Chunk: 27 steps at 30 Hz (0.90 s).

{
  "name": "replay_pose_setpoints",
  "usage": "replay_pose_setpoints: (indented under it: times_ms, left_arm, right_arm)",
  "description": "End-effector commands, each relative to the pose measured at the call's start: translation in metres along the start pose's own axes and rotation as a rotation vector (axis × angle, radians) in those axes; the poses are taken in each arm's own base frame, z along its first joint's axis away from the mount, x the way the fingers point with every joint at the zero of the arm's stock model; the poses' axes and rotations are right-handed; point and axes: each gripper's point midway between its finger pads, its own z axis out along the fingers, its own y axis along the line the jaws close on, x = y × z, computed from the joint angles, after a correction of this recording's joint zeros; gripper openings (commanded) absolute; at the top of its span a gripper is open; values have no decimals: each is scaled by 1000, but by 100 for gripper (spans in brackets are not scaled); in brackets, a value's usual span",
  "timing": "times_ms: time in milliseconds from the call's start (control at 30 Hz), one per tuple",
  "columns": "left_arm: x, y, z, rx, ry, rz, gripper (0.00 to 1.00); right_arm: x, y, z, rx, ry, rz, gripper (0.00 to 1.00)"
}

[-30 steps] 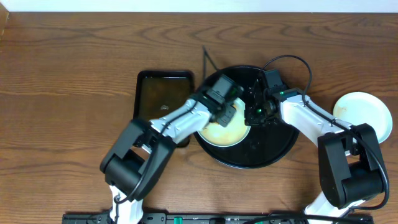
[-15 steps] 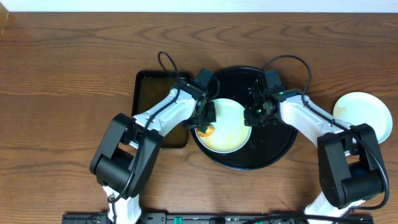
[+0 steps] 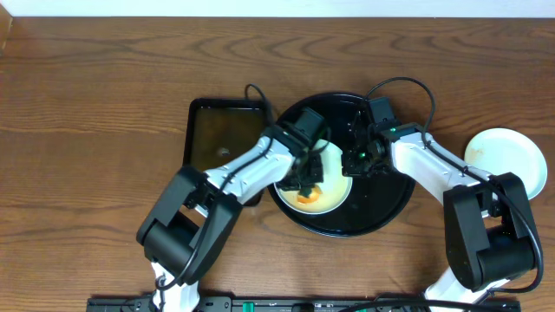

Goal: Clean dirty plates on tray and stack at the side
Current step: 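Scrub the sauce off the plate with the sponge in the left gripper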

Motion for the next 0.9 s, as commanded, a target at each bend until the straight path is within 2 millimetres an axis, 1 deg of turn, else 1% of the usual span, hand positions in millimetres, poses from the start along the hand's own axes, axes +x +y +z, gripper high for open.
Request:
replay_pose_setpoints:
  times_ms: [0, 100, 167, 200, 300, 333, 400, 500, 533, 567, 633, 700, 767, 800, 867]
  left_arm:
    - [20, 26, 33, -122, 35, -26, 7]
    - [-11, 40, 29, -215, -129, 5, 7]
    - [-32, 43, 24, -256, -229, 61, 7]
    - [-44, 42, 21, -274, -284, 111, 7]
    - [-63, 35, 16, -287, -362, 244, 7]
    - [-69, 32, 14, -296, -379, 323, 8]
    - [-73, 36, 10, -333, -392, 350, 7]
    - [-74, 43, -1, -360, -388, 338, 8]
    - [-72, 47, -11, -366, -383, 330, 7]
    - [-71, 47, -16, -367, -381, 324, 7]
    - [-69, 50, -37, -357, -395, 270, 7]
    - [-72, 50, -60, -332, -431, 207, 7]
    - [-75, 51, -78, -304, -461, 162, 7]
    - [-77, 51, -86, -285, -470, 151, 7]
    - [-79, 54, -97, -269, -481, 130, 7]
  right_arm:
    - [9, -11, 7, 57, 19, 17, 1]
    - [9, -12, 7, 57, 19, 17, 1]
    - [10, -12, 7, 58, 22, 18, 1]
    - [10, -12, 7, 59, 25, 19, 1]
    - [11, -12, 7, 60, 27, 19, 1]
    - [11, -12, 7, 60, 27, 19, 1]
    - [11, -12, 7, 60, 28, 19, 1]
    - [11, -13, 7, 62, 29, 20, 1]
    - [10, -14, 6, 62, 26, 22, 1]
    - [10, -14, 6, 63, 26, 23, 1]
    - [9, -17, 6, 73, 20, 26, 2]
    - [8, -18, 6, 75, 17, 22, 3]
    - [8, -18, 6, 75, 18, 19, 5]
    - [8, -18, 6, 75, 19, 19, 7]
    - [9, -16, 6, 74, 20, 14, 8]
